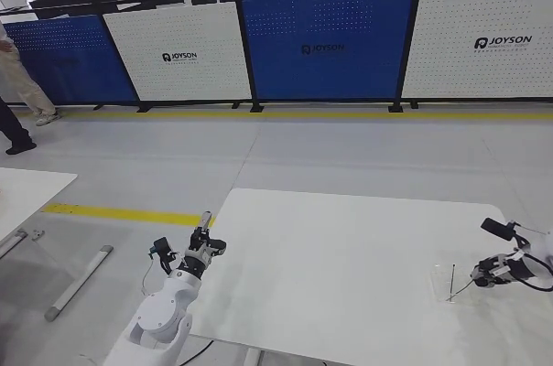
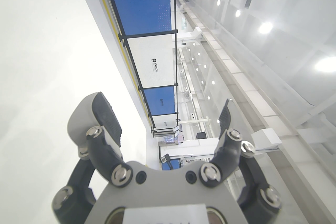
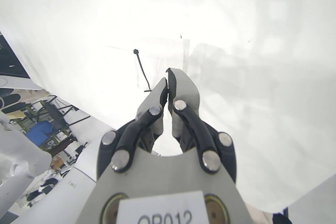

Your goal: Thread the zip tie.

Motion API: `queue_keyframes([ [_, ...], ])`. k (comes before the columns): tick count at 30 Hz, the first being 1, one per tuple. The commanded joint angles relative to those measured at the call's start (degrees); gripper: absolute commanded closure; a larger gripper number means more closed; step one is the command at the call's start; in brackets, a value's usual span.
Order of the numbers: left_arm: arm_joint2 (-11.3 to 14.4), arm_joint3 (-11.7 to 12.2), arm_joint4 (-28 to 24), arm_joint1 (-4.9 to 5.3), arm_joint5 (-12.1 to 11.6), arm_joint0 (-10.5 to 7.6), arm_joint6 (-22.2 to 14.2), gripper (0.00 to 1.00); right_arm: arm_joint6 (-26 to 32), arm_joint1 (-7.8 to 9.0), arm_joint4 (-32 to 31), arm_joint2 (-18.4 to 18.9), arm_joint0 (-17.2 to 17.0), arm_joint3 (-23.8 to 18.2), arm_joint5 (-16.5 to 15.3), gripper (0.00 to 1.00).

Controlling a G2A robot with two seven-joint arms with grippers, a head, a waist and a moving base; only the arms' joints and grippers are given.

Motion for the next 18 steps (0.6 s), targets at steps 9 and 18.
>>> queue_keyframes([
  [9,0.0,0.0,0.0,0.0,0.0,0.0,0.0,0.0,-0.2,1.22,-0.1,2.1,-1.0,-2.0,-0.5,1.0],
  [18,0.0,0.0,0.0,0.0,0.0,0.0,0.0,0.0,-1.2,4.59,4.1,8.9,-5.0,-5.2,-5.1,1.0],
])
